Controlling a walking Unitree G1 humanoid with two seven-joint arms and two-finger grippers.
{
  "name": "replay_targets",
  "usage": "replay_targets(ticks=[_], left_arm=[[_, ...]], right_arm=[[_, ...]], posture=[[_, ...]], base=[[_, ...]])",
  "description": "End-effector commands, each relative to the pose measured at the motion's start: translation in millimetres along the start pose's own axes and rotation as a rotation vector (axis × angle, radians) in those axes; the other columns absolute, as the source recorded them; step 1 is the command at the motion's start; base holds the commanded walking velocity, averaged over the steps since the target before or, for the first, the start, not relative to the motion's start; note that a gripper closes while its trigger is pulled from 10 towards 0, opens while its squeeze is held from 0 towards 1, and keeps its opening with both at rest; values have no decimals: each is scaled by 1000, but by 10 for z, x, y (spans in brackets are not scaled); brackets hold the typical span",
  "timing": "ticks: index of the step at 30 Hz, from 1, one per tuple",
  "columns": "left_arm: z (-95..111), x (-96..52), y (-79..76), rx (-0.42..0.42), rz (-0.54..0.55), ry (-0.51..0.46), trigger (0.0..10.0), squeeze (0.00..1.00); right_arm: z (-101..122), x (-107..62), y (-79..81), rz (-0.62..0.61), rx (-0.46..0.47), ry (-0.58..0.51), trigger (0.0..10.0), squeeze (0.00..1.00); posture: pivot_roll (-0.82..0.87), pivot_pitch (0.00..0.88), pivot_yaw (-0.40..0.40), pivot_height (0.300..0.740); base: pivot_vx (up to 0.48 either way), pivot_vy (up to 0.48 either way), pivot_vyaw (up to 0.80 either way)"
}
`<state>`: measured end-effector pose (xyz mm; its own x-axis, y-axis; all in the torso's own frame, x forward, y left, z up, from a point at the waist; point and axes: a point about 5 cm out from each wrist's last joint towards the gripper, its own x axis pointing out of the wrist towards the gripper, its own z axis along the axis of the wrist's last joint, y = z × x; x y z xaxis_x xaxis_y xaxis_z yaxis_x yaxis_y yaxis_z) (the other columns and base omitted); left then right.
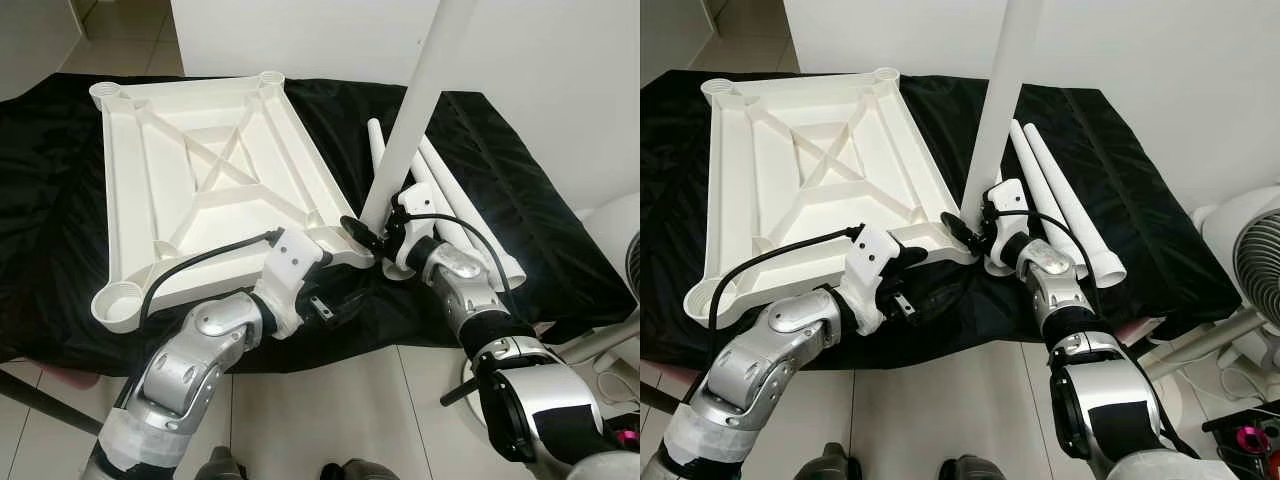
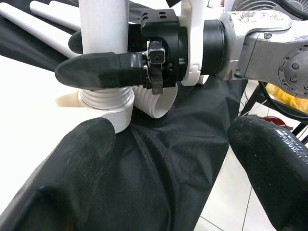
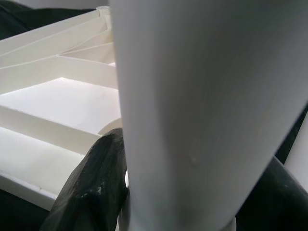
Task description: Building children table
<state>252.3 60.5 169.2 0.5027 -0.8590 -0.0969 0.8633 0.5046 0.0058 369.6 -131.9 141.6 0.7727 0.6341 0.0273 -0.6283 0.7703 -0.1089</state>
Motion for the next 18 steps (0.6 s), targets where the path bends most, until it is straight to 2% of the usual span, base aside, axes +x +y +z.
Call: replay_targets(ticks=[1,2,3,4,9,10,11,13,18], left_arm=[[-23,7,59,-4,111,21,10000,0],[-23,7,59,-4,111,21,10000,0],[-23,4,57,-7,111,21,10000,0],[-23,2,55,-9,112,21,10000,0],[-22,5,55,-10,112,21,10000,0],[-20,6,53,-10,112,21,10000,0],[-20,9,53,-11,111,22,10000,0],[-18,11,53,-10,110,22,10000,0],[-19,14,45,-11,109,21,10000,0]], right_arm=[[-18,9,2,2,-11,19,10000,0],[-18,9,2,2,-11,19,10000,0],[-48,1,6,-5,-3,32,4431,0],[-73,-6,13,-7,5,38,0,0],[-113,-15,9,-40,6,54,0,0],[-122,-17,6,-60,-9,60,4471,0],[-140,-15,8,-81,0,69,10000,0],[-154,-10,11,-105,7,73,10000,0],[-207,16,68,-182,90,63,10000,0]], posture=[[24,55,-48,740],[24,55,-48,740],[23,56,-46,740],[23,58,-46,740],[23,58,-46,740],[19,61,-45,740],[17,62,-45,740],[17,62,-45,740],[19,58,-51,740]], base=[[0,0,0],[0,0,0],[0,0,0],[0,0,0],[0,0,0],[0,0,0],[0,0,0],[0,0,0],[0,0,0]])
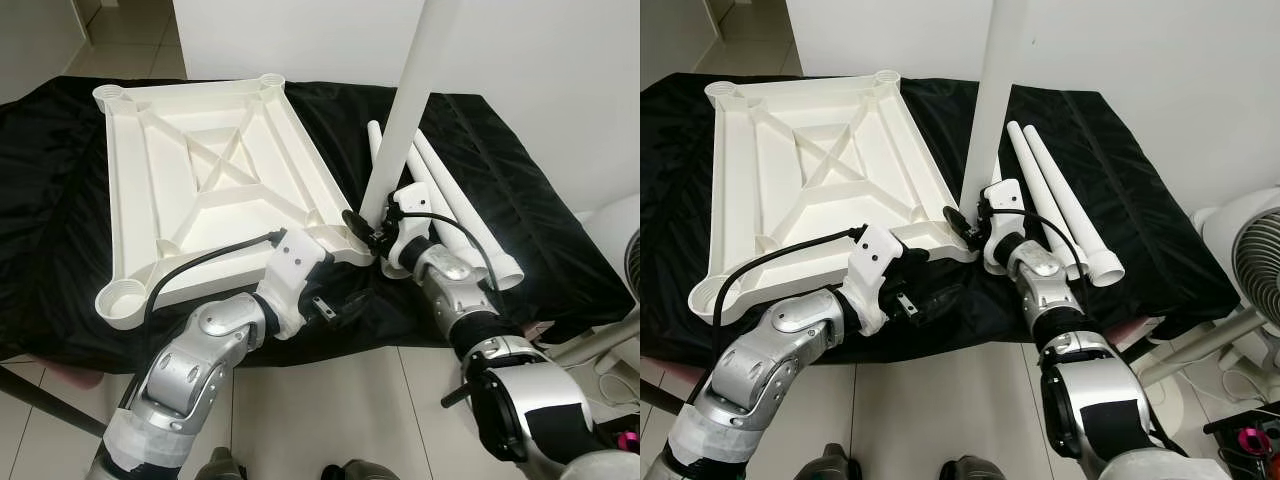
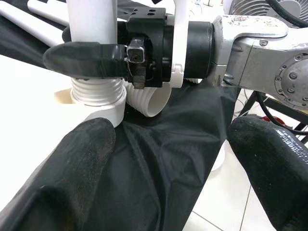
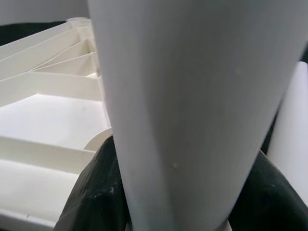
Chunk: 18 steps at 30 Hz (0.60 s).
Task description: Building children table
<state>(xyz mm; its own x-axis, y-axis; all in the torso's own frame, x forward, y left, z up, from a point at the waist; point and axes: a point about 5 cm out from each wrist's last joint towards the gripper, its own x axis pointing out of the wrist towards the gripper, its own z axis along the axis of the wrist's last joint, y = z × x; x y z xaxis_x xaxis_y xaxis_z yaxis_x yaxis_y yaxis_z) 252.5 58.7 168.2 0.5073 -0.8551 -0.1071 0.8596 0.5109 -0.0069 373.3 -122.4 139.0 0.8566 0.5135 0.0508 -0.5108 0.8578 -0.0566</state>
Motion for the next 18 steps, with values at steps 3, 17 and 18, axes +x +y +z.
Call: replay_targets(ticks=[3,17,18], left_arm=[[-10,-1,45,1,102,9,10000,0],[-20,-1,36,0,99,8,10000,0],[-20,-1,36,0,99,8,10000,0]], right_arm=[[-200,-53,68,-78,85,58,10000,0],[-242,27,372,-403,206,29,10000,0],[-242,27,372,-403,206,29,10000,0]], posture=[[19,55,-53,740],[18,36,-63,740],[18,36,-63,740]], base=[[0,0,0],[0,0,0],[0,0,0]])
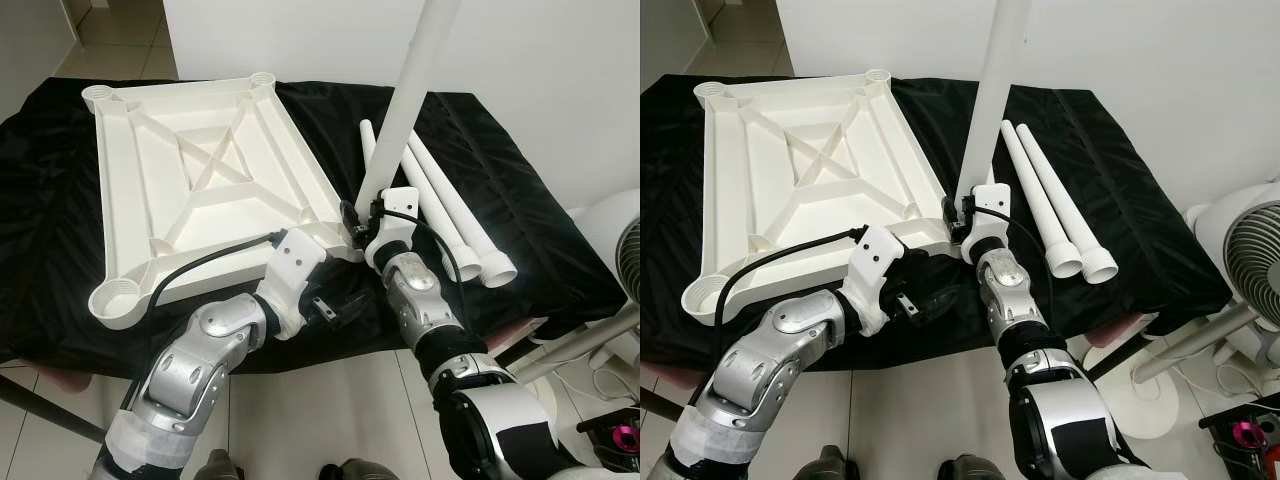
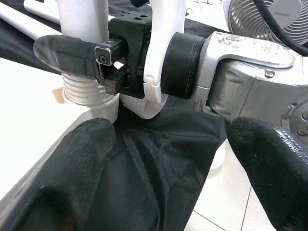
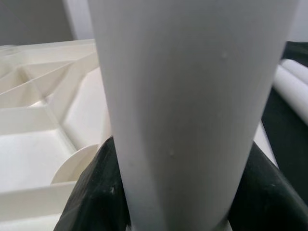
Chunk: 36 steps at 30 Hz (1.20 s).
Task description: Building children table
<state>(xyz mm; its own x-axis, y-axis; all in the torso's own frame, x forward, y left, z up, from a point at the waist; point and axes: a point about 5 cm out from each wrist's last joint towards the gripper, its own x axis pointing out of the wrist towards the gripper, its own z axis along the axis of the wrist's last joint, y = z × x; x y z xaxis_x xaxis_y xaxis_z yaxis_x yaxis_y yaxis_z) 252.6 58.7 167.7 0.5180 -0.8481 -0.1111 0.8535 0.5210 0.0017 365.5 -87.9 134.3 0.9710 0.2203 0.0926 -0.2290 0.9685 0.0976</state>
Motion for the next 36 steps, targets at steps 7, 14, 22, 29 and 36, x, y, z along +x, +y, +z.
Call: replay_targets(ticks=[7,14,22,29,36], left_arm=[[-17,1,38,-6,89,2,10000,0],[-16,1,44,-4,94,2,10000,0],[-4,-2,50,-1,98,-3,10000,0],[-4,7,55,8,102,1,10000,0],[-17,22,54,39,110,15,10000,0]], right_arm=[[-180,-138,221,-103,84,37,10000,0],[-58,-173,188,-21,78,-55,10000,1000],[-28,-205,-36,80,6,-55,10000,0],[-32,-233,-279,183,-75,-27,10000,0],[-40,-202,-340,347,-152,31,10000,0]], posture=[[15,30,-61,740],[17,28,-64,740],[19,24,-66,740],[13,29,-63,740],[11,37,-56,740]], base=[[0,0,0],[0,0,0],[0,0,0],[0,0,0],[0,0,0]])
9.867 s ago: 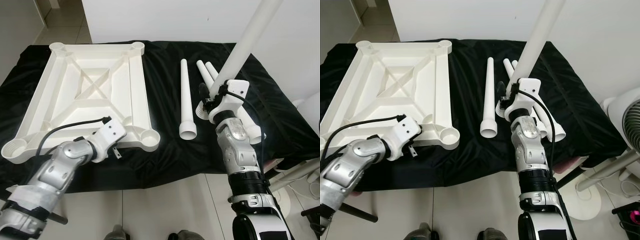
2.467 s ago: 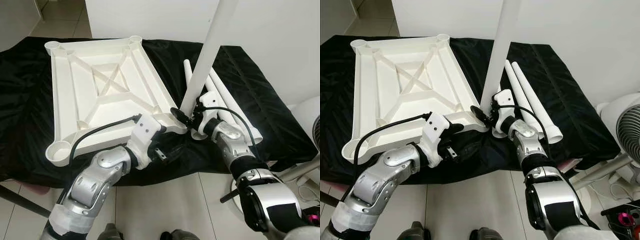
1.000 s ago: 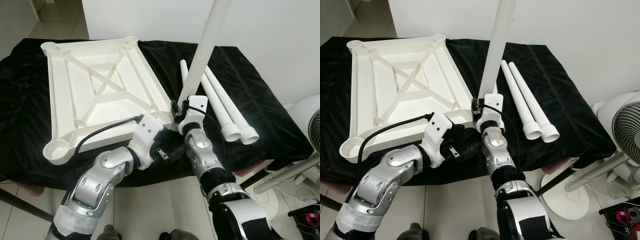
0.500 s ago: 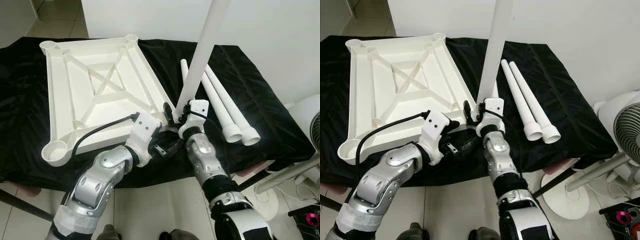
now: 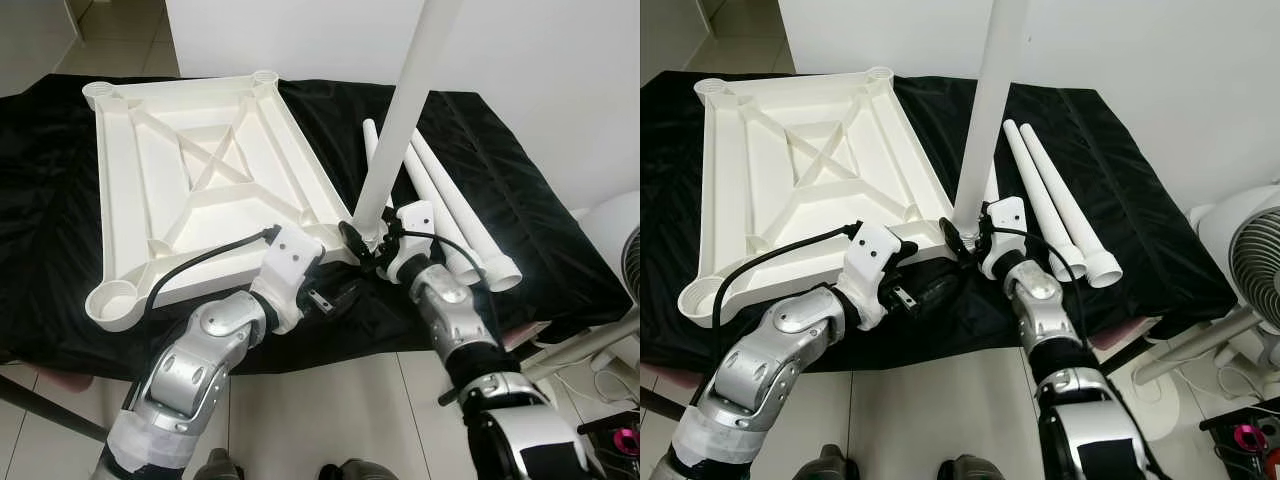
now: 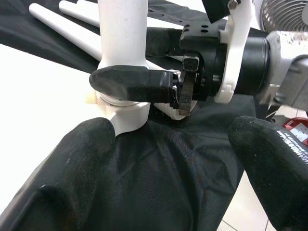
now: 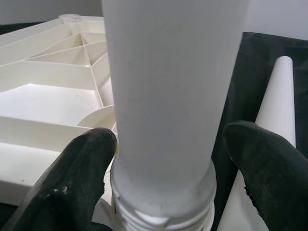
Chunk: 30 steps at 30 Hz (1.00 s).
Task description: Building children table
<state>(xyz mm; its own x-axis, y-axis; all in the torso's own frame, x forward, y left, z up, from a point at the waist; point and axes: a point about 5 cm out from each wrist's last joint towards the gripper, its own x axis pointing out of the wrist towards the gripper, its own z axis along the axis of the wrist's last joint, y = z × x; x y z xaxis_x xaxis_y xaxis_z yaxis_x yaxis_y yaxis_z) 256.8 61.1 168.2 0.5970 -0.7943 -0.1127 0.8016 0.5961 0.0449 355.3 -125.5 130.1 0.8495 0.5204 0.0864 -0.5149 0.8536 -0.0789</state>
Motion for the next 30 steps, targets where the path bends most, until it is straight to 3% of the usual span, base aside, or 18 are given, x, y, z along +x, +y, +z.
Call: replay_targets(ticks=[1,9,11,12,13,14,15,17,18,19,26,27,29,30], left_arm=[[-18,22,4,8,16,10,10000,0],[11,25,27,10,31,3,10000,0],[15,24,32,11,35,1,10000,0],[18,23,35,10,38,1,10000,0],[18,23,35,10,38,1,10000,0],[21,21,38,11,42,0,10000,0],[21,21,38,11,42,0,10000,0],[24,16,40,10,48,-2,10000,0],[24,16,40,10,48,-2,10000,0],[26,13,41,10,51,-3,10000,0],[23,5,41,7,53,-3,10000,0],[24,8,41,7,51,-3,10000,0],[25,10,41,7,50,-3,10000,0],[28,13,41,6,48,-4,10000,0]], right_arm=[[-32,14,5,48,-8,28,10000,0],[78,151,-11,124,-41,45,10000,0],[113,188,-17,127,-49,45,9490,0],[137,218,-18,134,-44,48,8314,0],[137,218,-18,134,-44,48,8314,0],[154,245,-14,141,-43,53,4549,0],[154,245,-14,141,-43,53,4549,0],[153,269,-11,146,-39,68,2118,0],[153,269,-11,146,-39,68,2118,0],[142,268,-14,144,-40,77,0,0],[36,221,-51,91,-1,113,0,0],[26,221,-55,69,5,116,6000,0],[20,221,-57,55,7,119,6000,0],[15,225,-53,37,16,119,10000,0]], posture=[[13,39,-55,740],[23,45,-58,740],[27,47,-59,740],[30,49,-61,740],[30,49,-61,740],[36,51,-63,740],[36,51,-63,740],[40,52,-67,740],[40,52,-67,740],[42,52,-67,740],[37,53,-62,740],[37,53,-62,740],[37,53,-62,740],[29,53,-59,740]], base=[[0,0,0],[0,0,0],[0,0,0],[0,0,0],[0,0,0],[0,0,0],[0,0,0],[0,0,0],[0,0,0],[0,0,0],[0,0,0],[0,0,0],[0,0,0],[0,0,0]])
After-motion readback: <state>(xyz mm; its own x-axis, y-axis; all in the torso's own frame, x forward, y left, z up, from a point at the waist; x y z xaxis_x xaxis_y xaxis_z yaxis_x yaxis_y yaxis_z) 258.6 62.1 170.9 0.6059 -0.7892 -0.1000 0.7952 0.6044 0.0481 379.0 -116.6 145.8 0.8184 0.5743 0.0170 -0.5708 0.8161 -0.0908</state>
